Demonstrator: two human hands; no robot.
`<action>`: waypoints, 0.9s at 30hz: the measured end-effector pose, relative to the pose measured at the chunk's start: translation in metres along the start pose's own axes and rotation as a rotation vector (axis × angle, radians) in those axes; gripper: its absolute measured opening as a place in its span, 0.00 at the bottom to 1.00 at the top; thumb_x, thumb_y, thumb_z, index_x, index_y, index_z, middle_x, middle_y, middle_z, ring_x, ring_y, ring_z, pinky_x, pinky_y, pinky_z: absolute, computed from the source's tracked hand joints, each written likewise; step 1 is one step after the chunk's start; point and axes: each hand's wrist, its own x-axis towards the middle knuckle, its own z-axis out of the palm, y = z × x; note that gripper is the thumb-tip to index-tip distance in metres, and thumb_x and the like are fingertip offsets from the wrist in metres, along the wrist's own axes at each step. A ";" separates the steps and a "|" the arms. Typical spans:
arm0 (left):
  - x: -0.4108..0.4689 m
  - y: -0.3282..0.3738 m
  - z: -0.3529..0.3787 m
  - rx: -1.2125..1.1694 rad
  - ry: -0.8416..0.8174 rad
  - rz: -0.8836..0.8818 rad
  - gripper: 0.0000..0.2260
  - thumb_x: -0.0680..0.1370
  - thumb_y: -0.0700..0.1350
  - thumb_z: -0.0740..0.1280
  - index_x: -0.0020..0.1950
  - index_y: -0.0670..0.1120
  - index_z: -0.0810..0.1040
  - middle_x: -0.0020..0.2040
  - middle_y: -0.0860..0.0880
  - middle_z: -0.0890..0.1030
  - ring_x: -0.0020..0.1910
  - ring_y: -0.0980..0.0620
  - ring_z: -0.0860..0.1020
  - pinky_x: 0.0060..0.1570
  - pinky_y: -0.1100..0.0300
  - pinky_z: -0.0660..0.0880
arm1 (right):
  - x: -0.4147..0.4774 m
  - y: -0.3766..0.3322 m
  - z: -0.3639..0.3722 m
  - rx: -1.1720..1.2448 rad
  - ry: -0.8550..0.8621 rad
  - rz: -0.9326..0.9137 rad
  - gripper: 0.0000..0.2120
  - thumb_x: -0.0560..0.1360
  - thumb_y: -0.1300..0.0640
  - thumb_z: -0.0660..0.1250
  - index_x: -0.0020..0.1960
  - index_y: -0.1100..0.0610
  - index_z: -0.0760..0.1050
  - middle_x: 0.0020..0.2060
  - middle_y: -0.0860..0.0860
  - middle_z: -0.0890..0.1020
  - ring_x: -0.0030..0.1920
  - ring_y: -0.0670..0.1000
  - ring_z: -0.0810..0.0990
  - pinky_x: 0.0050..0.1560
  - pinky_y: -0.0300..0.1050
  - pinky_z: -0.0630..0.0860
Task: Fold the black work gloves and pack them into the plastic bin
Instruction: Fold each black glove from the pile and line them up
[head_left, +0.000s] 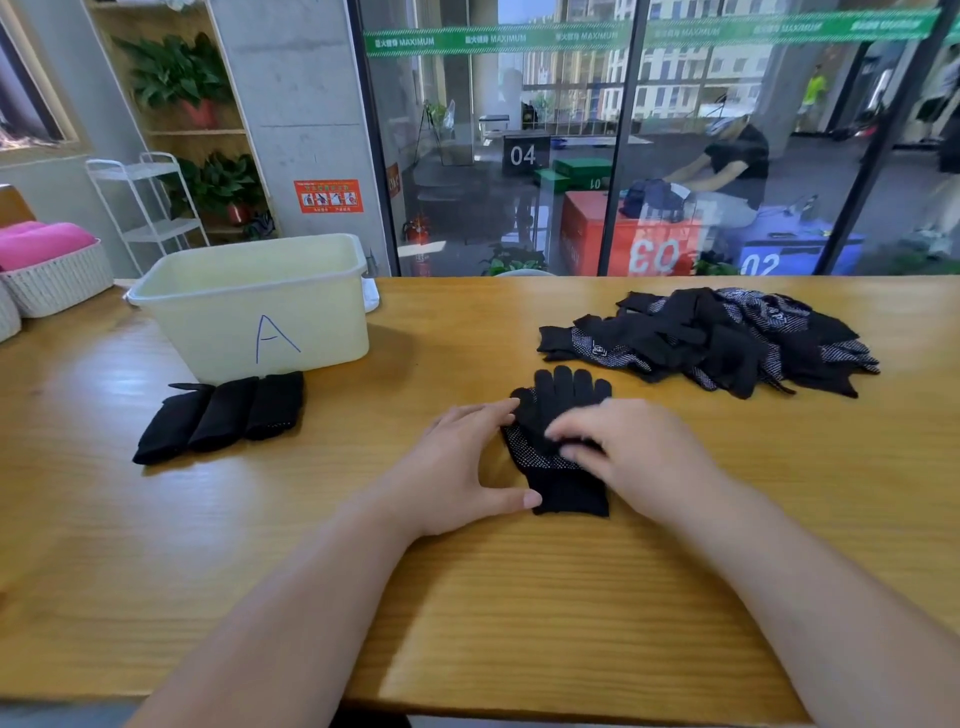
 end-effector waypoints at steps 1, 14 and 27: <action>0.000 0.000 0.000 0.004 0.002 -0.006 0.48 0.71 0.73 0.74 0.85 0.58 0.59 0.76 0.60 0.72 0.80 0.59 0.60 0.81 0.49 0.61 | -0.007 0.000 0.009 0.012 -0.022 -0.003 0.12 0.82 0.45 0.70 0.65 0.38 0.80 0.55 0.39 0.84 0.59 0.46 0.79 0.53 0.52 0.79; -0.001 0.005 0.000 0.035 0.027 -0.024 0.48 0.70 0.74 0.74 0.84 0.57 0.61 0.73 0.59 0.74 0.77 0.56 0.64 0.78 0.49 0.65 | -0.025 -0.005 0.008 0.127 0.399 0.123 0.06 0.80 0.54 0.72 0.57 0.47 0.84 0.51 0.39 0.83 0.54 0.45 0.81 0.48 0.48 0.79; -0.003 0.013 -0.005 0.048 0.011 -0.070 0.56 0.68 0.76 0.73 0.87 0.58 0.49 0.77 0.59 0.70 0.79 0.56 0.60 0.79 0.48 0.64 | -0.040 -0.012 0.013 0.206 0.354 0.147 0.07 0.80 0.54 0.73 0.56 0.44 0.84 0.49 0.35 0.82 0.51 0.40 0.80 0.47 0.45 0.79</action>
